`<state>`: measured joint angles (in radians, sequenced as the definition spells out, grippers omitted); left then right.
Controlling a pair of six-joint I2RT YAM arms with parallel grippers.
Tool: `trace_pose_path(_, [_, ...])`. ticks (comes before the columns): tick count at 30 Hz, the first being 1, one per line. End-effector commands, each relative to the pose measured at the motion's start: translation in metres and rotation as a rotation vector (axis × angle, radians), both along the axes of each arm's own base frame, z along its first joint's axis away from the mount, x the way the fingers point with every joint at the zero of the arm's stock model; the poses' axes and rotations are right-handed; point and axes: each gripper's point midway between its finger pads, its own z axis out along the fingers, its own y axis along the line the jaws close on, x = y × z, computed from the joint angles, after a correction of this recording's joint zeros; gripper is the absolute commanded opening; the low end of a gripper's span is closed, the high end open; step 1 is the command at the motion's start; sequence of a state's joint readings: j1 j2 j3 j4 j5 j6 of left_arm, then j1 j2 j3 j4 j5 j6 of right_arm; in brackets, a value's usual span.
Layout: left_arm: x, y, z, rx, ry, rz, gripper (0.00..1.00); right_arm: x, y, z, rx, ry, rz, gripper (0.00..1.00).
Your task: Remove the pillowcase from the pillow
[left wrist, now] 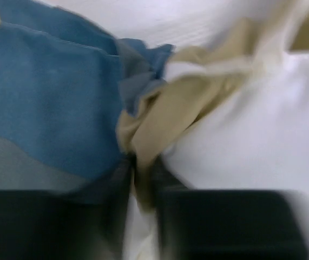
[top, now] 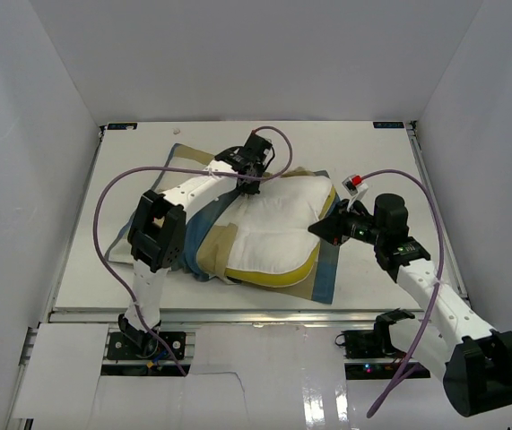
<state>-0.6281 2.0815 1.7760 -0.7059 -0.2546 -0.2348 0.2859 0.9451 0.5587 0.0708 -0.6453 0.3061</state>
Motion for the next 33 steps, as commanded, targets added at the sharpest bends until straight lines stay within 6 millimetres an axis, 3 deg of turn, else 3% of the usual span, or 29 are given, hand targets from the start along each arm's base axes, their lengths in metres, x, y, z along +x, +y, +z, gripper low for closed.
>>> trace_pose_path(1, [0.018, 0.044, 0.013, 0.093, -0.044, 0.129, 0.16, 0.002, 0.002, 0.034, 0.034, -0.158, 0.007, 0.08])
trace_pose_path(3, [0.025, 0.066, 0.025, 0.077, -0.05, 0.211, 0.0, 0.005, -0.007, 0.042, 0.026, -0.196, -0.061, 0.08])
trace_pose_path(5, [0.035, 0.099, 0.035, 0.075, -0.075, 0.319, 0.0, 0.013, -0.02, 0.047, 0.004, -0.228, -0.167, 0.08])
trace_pose_path(6, [0.038, 0.112, 0.044, 0.063, -0.092, 0.354, 0.0, 0.011, -0.028, 0.06, 0.012, -0.274, -0.213, 0.08])
trace_pose_path(10, [0.045, 0.181, 0.051, 0.048, -0.097, 0.529, 0.0, 0.016, -0.066, 0.078, -0.003, -0.323, -0.458, 0.08])
trace_pose_path(13, [0.045, 0.21, 0.064, 0.022, -0.131, 0.603, 0.0, 0.016, -0.089, 0.092, 0.013, -0.363, -0.595, 0.08])
trace_pose_path(15, [0.044, 0.218, 0.062, -0.001, -0.128, 0.617, 0.0, 0.015, -0.106, 0.094, 0.016, -0.361, -0.694, 0.08])
trace_pose_path(19, [0.041, 0.232, 0.052, -0.011, -0.095, 0.628, 0.0, 0.012, -0.117, 0.102, 0.027, -0.383, -0.75, 0.08])
trace_pose_path(20, [0.04, 0.226, 0.048, -0.032, -0.076, 0.608, 0.01, 0.013, -0.117, 0.101, 0.021, -0.378, -0.751, 0.08])
trace_pose_path(21, [0.039, 0.221, 0.048, -0.054, -0.066, 0.586, 0.1, 0.013, -0.116, 0.101, 0.02, -0.377, -0.743, 0.08])
trace_pose_path(23, [0.036, 0.205, 0.062, -0.135, -0.061, 0.529, 0.43, 0.016, -0.111, 0.101, 0.019, -0.372, -0.723, 0.08])
trace_pose_path(24, [0.032, 0.187, 0.069, -0.213, -0.038, 0.462, 0.69, 0.019, -0.106, 0.098, 0.014, -0.359, -0.7, 0.08])
trace_pose_path(27, [0.007, 0.162, 0.103, -0.241, -0.084, 0.357, 0.84, 0.029, -0.099, 0.092, -0.003, -0.317, -0.676, 0.08])
trace_pose_path(29, [-0.021, 0.135, 0.116, -0.196, -0.106, 0.288, 0.86, 0.037, -0.094, 0.087, -0.019, -0.287, -0.664, 0.08])
trace_pose_path(30, [-0.05, 0.112, 0.122, -0.185, -0.125, 0.227, 0.87, 0.039, -0.093, 0.085, -0.024, -0.276, -0.659, 0.08])
trace_pose_path(33, [-0.096, 0.096, 0.113, -0.175, -0.133, 0.21, 0.87, 0.053, -0.091, 0.083, -0.037, -0.262, -0.671, 0.08])
